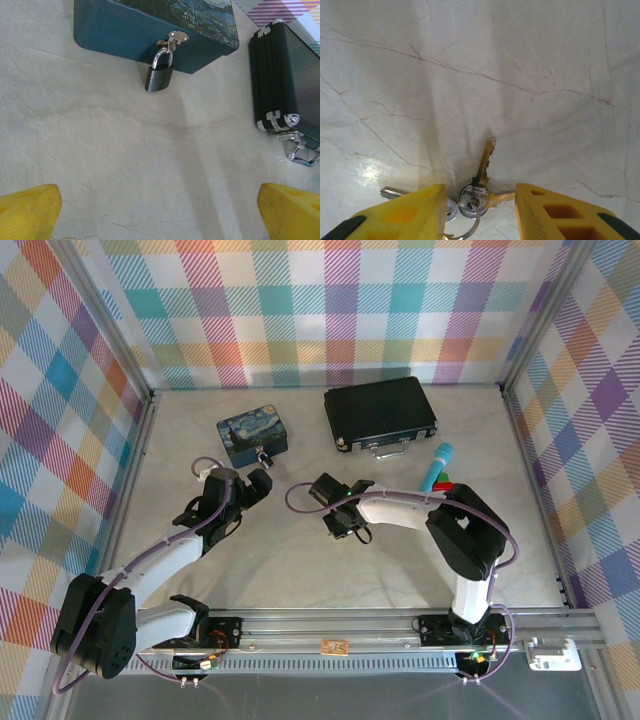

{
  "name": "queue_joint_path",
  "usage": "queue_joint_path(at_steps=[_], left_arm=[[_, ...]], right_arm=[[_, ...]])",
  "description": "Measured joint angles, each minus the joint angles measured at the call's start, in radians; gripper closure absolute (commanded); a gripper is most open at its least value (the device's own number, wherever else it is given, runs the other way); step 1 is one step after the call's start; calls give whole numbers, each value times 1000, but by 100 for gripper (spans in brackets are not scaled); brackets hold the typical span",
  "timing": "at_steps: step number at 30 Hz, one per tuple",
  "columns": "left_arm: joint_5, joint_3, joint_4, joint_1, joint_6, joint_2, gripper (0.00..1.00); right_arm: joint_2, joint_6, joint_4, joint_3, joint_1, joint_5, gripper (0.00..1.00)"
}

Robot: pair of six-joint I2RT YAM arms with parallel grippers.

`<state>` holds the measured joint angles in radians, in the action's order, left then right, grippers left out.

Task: Unlock the padlock with the key

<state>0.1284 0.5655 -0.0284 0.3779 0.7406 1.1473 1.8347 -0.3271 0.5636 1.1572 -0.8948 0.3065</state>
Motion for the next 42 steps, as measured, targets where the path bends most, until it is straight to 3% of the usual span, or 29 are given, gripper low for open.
queue_joint_path(at_steps=[8,11,14,24,32,42], left_arm=[[-3,0,9,0,0,-13,0],[-3,-2,10,0,0,-39,0],[-9,-8,5,0,2,-56,1],[-79,-47,-31,23,59,-58,6],[-105,-74,-129,133,143,-39,14],[-109,-84,-382,299,275,207,26]], right_arm=[[18,-103,-11,-2,12,-36,76],[9,-137,-42,-18,29,-65,85],[-14,-154,-77,-42,52,-108,100],[-79,-78,-169,-135,155,-286,100],[-139,-69,-178,-147,222,-371,100],[-192,-247,-250,-215,240,-481,100]])
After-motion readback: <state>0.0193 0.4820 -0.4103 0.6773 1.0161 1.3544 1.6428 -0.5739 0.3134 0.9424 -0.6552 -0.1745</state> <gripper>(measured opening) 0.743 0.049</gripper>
